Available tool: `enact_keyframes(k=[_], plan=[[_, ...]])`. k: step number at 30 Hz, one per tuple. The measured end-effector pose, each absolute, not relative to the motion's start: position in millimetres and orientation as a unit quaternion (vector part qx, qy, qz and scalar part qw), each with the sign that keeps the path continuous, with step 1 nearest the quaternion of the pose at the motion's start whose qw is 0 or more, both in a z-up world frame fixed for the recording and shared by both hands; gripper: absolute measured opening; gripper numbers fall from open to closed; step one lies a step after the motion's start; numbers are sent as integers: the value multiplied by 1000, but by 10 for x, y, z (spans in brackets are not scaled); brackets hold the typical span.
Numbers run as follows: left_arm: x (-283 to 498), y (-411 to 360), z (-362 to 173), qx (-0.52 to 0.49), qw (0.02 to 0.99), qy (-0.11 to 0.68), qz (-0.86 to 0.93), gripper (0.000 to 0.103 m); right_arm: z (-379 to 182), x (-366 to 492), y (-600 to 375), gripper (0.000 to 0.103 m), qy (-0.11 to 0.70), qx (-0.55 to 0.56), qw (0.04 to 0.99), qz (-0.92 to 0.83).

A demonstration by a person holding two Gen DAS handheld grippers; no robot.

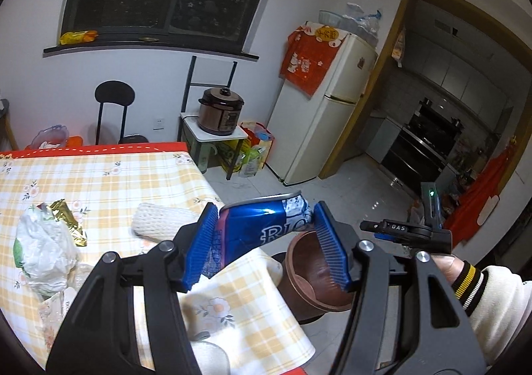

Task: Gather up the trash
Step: 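Open the right tool over the brown bin while the left tool holds the can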

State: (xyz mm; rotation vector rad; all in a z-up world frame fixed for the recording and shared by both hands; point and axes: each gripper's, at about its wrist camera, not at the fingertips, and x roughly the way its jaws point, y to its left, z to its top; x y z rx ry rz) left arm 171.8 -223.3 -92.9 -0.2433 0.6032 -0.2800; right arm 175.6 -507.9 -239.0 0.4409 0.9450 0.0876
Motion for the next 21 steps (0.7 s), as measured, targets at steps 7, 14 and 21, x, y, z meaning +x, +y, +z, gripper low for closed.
enact_keyframes(k=[7,14,21], plan=[[1803,-2551,-929,-102,936,295,-166,61,-1999,1426,-5201,96,408,199,890,46],[1952,-3036,-960,-79,926,304,-209,61,-1611,1028,-5371,98,366,168,915,36],[2200,-3562,-1041,-54,911,324,-249,61,-1506,745,-5694,98,343,185,921,13]])
